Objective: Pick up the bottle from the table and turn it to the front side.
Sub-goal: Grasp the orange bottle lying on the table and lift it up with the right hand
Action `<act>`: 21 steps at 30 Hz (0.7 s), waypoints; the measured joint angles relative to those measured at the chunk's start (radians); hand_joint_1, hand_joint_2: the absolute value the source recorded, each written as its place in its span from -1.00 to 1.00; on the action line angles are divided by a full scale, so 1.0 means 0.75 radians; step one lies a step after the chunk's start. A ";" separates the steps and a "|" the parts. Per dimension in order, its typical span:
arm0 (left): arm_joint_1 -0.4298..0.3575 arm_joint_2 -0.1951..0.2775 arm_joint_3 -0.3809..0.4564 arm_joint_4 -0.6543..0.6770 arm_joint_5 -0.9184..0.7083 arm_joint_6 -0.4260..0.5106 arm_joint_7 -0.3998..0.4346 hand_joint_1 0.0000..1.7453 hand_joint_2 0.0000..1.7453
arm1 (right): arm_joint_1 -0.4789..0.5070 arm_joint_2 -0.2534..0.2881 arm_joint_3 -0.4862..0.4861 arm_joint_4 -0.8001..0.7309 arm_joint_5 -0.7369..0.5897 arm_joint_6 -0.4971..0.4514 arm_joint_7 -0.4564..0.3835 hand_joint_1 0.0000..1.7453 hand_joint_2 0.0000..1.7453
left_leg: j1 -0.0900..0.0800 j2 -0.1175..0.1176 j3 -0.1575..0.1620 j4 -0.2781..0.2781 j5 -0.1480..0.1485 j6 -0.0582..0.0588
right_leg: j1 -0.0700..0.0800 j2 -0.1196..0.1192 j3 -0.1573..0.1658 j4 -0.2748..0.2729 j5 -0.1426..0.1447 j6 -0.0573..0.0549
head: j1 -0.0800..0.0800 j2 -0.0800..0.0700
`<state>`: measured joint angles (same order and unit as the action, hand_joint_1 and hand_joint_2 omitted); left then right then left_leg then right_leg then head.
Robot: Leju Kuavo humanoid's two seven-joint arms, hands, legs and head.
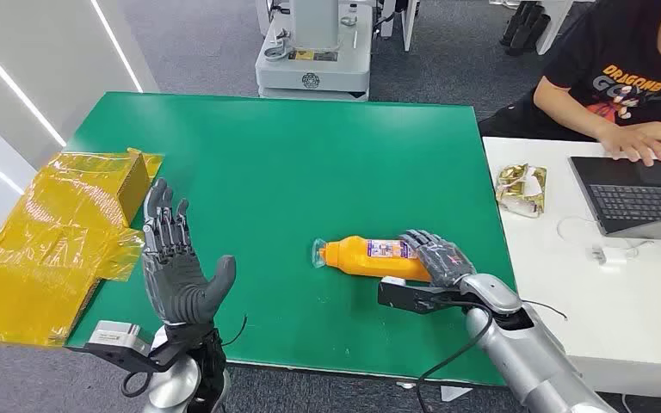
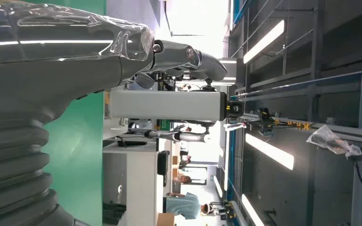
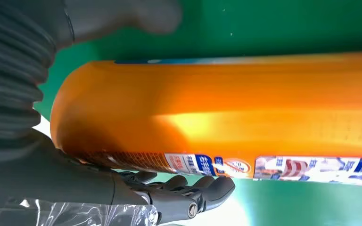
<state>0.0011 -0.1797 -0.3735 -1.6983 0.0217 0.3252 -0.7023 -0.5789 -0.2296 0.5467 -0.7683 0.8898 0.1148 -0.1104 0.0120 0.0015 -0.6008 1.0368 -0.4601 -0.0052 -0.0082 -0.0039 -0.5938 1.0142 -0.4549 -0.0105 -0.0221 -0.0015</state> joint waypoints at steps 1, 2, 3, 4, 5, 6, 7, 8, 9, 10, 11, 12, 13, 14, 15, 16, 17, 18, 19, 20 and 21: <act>0.000 0.000 0.001 0.000 0.000 0.000 0.000 -1.00 1.00 | 0.001 0.000 0.000 0.000 -0.001 -0.004 0.001 1.00 1.00 | 0.000 0.000 0.000 0.000 0.000 0.000 | 0.000 0.000 0.000 0.000 0.000 0.000 | 0.000 0.000; 0.000 0.000 0.001 0.000 0.000 0.000 0.000 -1.00 1.00 | 0.003 0.000 -0.001 0.000 -0.001 -0.008 0.002 1.00 1.00 | 0.000 0.000 0.000 0.000 0.000 0.000 | 0.000 0.000 0.000 0.000 0.000 0.000 | 0.000 0.000; 0.001 0.000 0.002 0.000 0.000 0.001 0.000 -1.00 1.00 | 0.006 0.000 -0.002 -0.001 -0.003 -0.016 0.003 1.00 1.00 | 0.000 0.000 0.000 0.000 0.000 0.000 | 0.000 0.000 0.000 0.000 0.000 0.000 | 0.000 0.000; 0.001 0.000 0.003 0.000 0.000 0.002 0.000 -1.00 1.00 | 0.010 0.000 -0.004 -0.002 -0.004 -0.022 0.004 1.00 1.00 | 0.000 0.000 0.000 0.000 0.000 0.000 | 0.000 0.000 0.000 0.000 0.000 0.000 | 0.000 0.000; 0.001 0.000 0.003 0.000 -0.001 0.003 0.000 -1.00 1.00 | 0.012 0.000 -0.006 -0.003 -0.006 -0.027 0.004 1.00 1.00 | 0.000 0.000 0.001 0.000 0.000 0.000 | 0.000 0.000 0.001 0.000 0.000 0.000 | 0.000 0.000; 0.002 0.000 0.004 0.000 -0.001 0.004 0.000 -1.00 1.00 | 0.015 0.000 -0.008 -0.005 -0.007 -0.030 0.005 1.00 1.00 | 0.000 0.000 0.001 0.000 0.000 0.000 | 0.000 0.001 0.001 0.000 0.000 0.000 | 0.000 0.000; 0.002 0.000 0.004 0.000 -0.002 0.006 0.000 -1.00 1.00 | 0.017 0.000 -0.009 -0.006 -0.008 -0.033 0.005 1.00 1.00 | 0.000 0.000 0.001 0.000 0.000 0.000 | 0.000 0.001 0.001 0.000 0.000 0.000 | 0.000 0.000; 0.003 0.000 0.004 0.000 -0.003 0.008 0.000 -1.00 1.00 | 0.020 0.000 -0.011 -0.009 -0.009 -0.037 0.006 1.00 1.00 | 0.000 0.000 0.001 0.000 0.000 0.000 | 0.000 0.001 0.001 0.000 0.000 0.000 | 0.000 0.000; 0.003 0.000 0.005 0.000 -0.006 0.010 0.000 -1.00 1.00 | 0.024 0.000 -0.013 -0.012 -0.007 -0.043 0.006 1.00 1.00 | 0.000 0.000 0.001 0.000 0.000 0.000 | 0.000 0.001 0.001 0.000 0.000 0.000 | 0.000 0.000; 0.004 0.000 0.006 0.000 -0.008 0.013 0.000 -1.00 1.00 | 0.028 0.000 -0.015 -0.016 -0.004 -0.050 0.007 1.00 1.00 | 0.000 0.000 0.001 0.000 0.000 0.000 | 0.000 0.001 0.001 0.000 0.000 0.000 | 0.000 0.000; 0.005 0.000 0.007 0.000 -0.010 0.014 0.000 -1.00 1.00 | 0.032 0.001 -0.017 -0.021 -0.001 -0.055 0.008 1.00 1.00 | 0.000 0.000 0.001 0.000 0.000 0.000 | 0.000 0.001 0.001 0.000 0.000 0.000 | 0.000 0.000; 0.007 0.000 0.009 0.000 -0.012 0.015 0.000 -1.00 1.00 | 0.034 0.002 -0.020 -0.026 0.004 -0.059 0.009 1.00 1.00 | 0.000 0.000 0.001 0.000 0.000 0.000 | 0.000 0.001 0.001 0.000 0.000 0.000 | 0.000 0.000; 0.008 0.000 0.011 0.000 -0.013 0.015 0.000 -1.00 1.00 | 0.036 0.003 -0.021 -0.029 0.007 -0.061 0.010 1.00 1.00 | 0.000 0.000 0.001 0.000 0.000 0.000 | 0.000 0.001 0.001 0.000 0.000 0.000 | 0.000 0.000; 0.009 0.000 0.013 0.000 -0.013 0.015 0.000 -1.00 1.00 | 0.036 0.004 -0.023 -0.031 0.010 -0.063 0.011 1.00 1.00 | 0.000 0.000 0.001 0.000 0.000 0.000 | 0.000 0.001 0.001 0.000 0.000 0.000 | 0.000 0.000; 0.010 0.000 0.015 0.000 -0.013 0.016 0.000 -1.00 1.00 | 0.037 0.006 -0.026 -0.032 0.013 -0.063 0.011 1.00 1.00 | 0.000 0.000 0.001 0.000 0.000 0.000 | 0.000 0.001 0.001 0.000 0.000 0.000 | 0.000 0.000; 0.011 0.000 0.018 0.000 -0.013 0.016 0.000 -1.00 1.00 | 0.037 0.008 -0.028 -0.032 0.014 -0.064 0.009 1.00 1.00 | 0.000 0.000 0.001 0.000 0.000 0.000 | 0.000 0.001 0.001 0.000 0.000 0.000 | 0.000 0.000; 0.012 0.000 0.020 0.000 -0.014 0.017 0.000 -1.00 1.00 | 0.037 0.011 -0.031 -0.032 0.016 -0.066 0.006 1.00 1.00 | 0.000 0.000 0.001 0.000 0.000 0.000 | 0.000 0.001 0.001 0.000 0.000 0.000 | 0.000 0.000; 0.012 0.000 0.023 0.000 -0.015 0.020 0.000 -1.00 1.00 | 0.037 0.014 -0.034 -0.032 0.017 -0.072 0.000 1.00 1.00 | 0.000 0.000 0.001 0.000 0.000 0.000 | 0.000 0.001 0.001 0.000 0.000 0.000 | 0.000 0.000; 0.012 0.000 0.025 0.000 -0.016 0.023 0.000 -1.00 1.00 | 0.037 0.018 -0.037 -0.030 0.016 -0.085 -0.006 1.00 1.00 | 0.000 0.000 0.001 0.000 0.000 0.000 | 0.000 0.001 0.001 0.000 0.000 0.000 | 0.000 0.000; 0.013 0.000 0.028 0.000 -0.018 0.026 0.000 -1.00 1.00 | 0.039 0.024 -0.041 -0.029 0.013 -0.103 -0.013 1.00 1.00 | 0.000 0.000 0.001 0.000 0.000 0.000 | 0.000 0.001 0.001 0.000 0.000 0.000 | 0.000 0.000; 0.014 0.000 0.030 0.000 -0.020 0.030 0.000 -1.00 1.00 | 0.043 0.031 -0.046 -0.028 0.007 -0.128 -0.019 1.00 1.00 | 0.000 0.000 0.001 0.000 0.000 0.000 | 0.000 0.001 0.001 0.000 0.000 0.000 | 0.000 0.000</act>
<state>0.0114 -0.1798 -0.3510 -1.6985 0.0064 0.3477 -0.7023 -0.5466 -0.2064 0.5121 -0.7893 0.8953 0.0188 -0.1244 0.0121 0.0017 -0.6003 1.0367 -0.4601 -0.0052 -0.0081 -0.0035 -0.5931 1.0144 -0.4548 -0.0105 -0.0220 -0.0015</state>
